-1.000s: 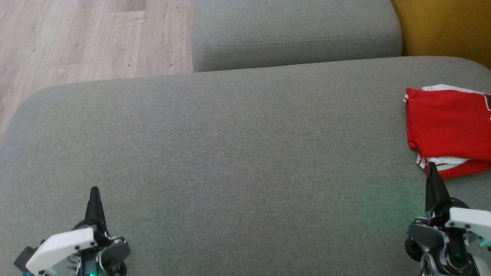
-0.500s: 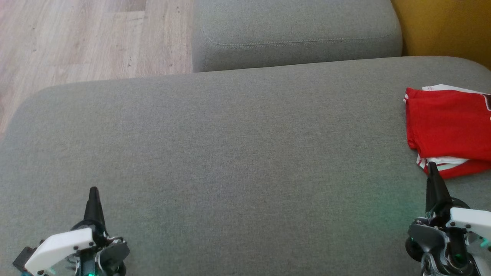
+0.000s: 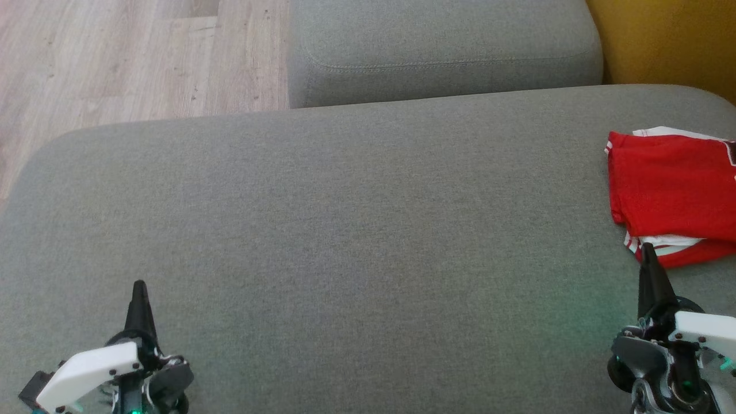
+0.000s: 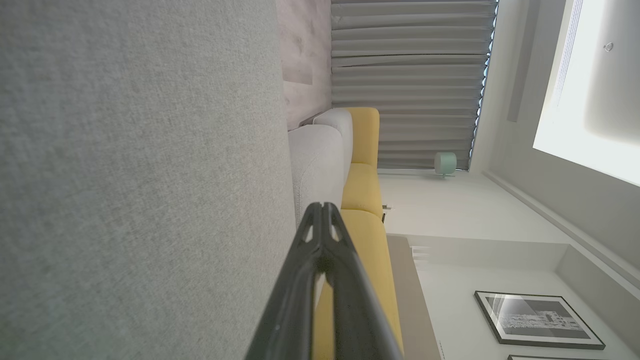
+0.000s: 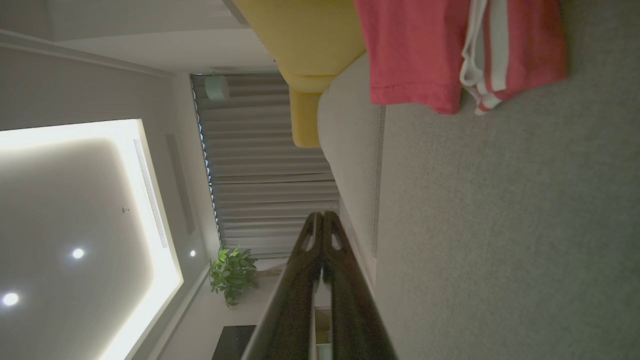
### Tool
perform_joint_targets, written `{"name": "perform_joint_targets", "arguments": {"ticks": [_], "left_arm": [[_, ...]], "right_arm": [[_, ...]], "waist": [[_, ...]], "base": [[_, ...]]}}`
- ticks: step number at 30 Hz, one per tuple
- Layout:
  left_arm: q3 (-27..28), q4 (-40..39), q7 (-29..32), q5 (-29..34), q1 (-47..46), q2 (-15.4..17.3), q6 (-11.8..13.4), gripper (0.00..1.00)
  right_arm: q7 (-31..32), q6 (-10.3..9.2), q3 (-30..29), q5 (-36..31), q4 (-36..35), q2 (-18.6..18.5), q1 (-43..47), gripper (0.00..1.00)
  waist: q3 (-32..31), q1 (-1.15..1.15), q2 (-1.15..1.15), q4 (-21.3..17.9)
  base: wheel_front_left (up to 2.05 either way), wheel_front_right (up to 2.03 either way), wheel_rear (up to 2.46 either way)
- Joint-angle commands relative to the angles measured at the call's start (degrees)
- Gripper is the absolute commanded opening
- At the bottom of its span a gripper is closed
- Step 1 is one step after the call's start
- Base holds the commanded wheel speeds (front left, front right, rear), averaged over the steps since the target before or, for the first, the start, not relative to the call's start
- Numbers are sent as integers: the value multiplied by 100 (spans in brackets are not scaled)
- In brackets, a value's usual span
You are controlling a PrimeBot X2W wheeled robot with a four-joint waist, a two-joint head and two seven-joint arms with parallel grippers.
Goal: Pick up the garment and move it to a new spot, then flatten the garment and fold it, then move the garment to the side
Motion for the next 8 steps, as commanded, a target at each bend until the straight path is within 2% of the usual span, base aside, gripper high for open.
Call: {"name": "perform_joint_targets", "arguments": {"ticks": [1, 8], "left_arm": [[193, -162, 39, 55, -285, 47, -41, 0], [204, -161, 49, 65, -286, 39, -41, 0]], "right_arm": [[42, -4, 95, -17, -216, -45, -304, 0], [51, -4, 84, -25, -216, -37, -304, 0]], "waist": [[0, 0, 0, 0], [0, 0, 0, 0]], "base": [[0, 0, 0], [0, 0, 0]]}}
